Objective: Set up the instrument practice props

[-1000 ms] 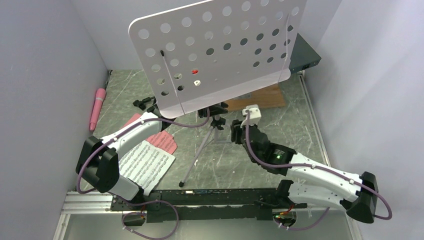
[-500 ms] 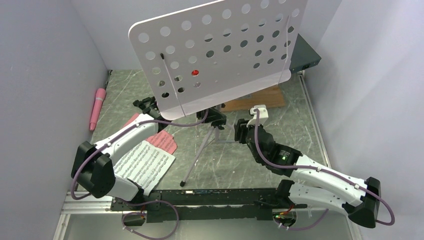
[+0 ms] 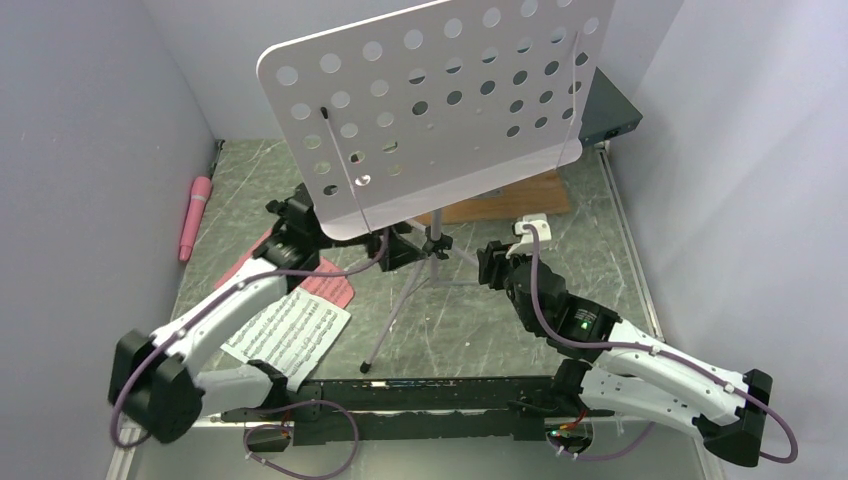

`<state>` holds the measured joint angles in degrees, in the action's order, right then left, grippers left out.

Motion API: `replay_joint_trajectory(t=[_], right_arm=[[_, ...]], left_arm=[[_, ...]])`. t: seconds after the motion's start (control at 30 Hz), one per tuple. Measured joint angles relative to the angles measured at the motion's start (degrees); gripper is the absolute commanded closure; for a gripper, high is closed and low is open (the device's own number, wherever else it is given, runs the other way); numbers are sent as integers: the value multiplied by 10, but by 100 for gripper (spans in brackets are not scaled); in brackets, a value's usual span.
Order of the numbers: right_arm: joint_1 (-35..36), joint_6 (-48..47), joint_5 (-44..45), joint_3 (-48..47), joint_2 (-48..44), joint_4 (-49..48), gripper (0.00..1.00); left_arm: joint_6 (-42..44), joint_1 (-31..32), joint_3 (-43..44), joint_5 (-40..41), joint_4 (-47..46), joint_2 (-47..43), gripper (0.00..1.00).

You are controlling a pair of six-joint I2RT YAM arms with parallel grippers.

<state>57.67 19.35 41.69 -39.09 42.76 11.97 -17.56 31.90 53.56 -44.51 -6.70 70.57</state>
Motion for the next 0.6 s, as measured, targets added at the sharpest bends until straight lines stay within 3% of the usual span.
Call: replay_joint_trajectory(t=[0.3,0.47,0.6], right_arm=[[-1,-28,-2,7,-2,-5,47],[-1,-38,-2,18,-15,-6,46],[-2,-39,-2,24,-28,-6,46]], left_arm=[[44,-70,-10,129,224,-203,0],[9,-95,-1,260,331,-192,1],[-95,-159,-5,373,422,-138,2]])
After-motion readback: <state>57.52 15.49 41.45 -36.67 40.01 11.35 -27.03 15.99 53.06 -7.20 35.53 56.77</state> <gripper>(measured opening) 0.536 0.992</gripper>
